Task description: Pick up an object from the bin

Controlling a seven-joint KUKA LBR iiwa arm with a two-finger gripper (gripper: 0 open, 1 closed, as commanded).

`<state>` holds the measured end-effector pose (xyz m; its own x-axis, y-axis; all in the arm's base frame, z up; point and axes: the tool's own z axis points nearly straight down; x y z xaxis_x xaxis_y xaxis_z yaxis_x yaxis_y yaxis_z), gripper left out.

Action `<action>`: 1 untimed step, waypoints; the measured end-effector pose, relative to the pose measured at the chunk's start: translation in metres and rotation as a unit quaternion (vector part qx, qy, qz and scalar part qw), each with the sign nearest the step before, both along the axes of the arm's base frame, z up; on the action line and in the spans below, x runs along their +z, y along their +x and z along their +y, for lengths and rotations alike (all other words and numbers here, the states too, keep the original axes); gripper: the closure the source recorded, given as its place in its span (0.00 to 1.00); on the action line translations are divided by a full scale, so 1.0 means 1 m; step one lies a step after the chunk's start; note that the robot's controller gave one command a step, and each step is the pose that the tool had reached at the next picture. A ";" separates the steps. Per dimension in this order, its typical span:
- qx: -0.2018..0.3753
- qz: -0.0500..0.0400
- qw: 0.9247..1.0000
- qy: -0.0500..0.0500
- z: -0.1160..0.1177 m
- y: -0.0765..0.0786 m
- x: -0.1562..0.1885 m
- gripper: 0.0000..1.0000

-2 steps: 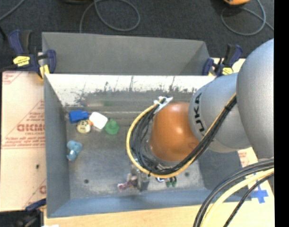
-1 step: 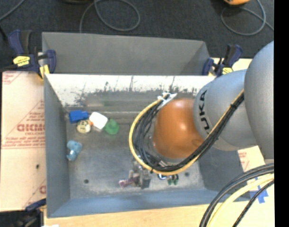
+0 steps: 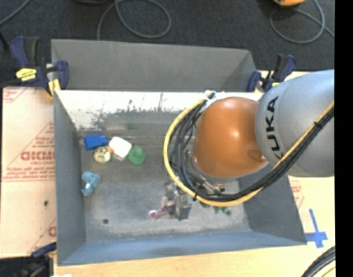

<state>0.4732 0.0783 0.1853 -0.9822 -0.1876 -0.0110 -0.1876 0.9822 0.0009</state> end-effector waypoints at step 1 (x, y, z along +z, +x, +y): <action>0.000 0.000 1.000 0.000 0.000 0.000 0.000 1.00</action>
Offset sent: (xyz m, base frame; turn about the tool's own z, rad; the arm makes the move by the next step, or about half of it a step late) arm 0.0069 0.0076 0.0684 -0.0331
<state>0.4732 0.0783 0.1853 -0.9823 -0.1871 -0.0110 -0.1872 0.9823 0.0010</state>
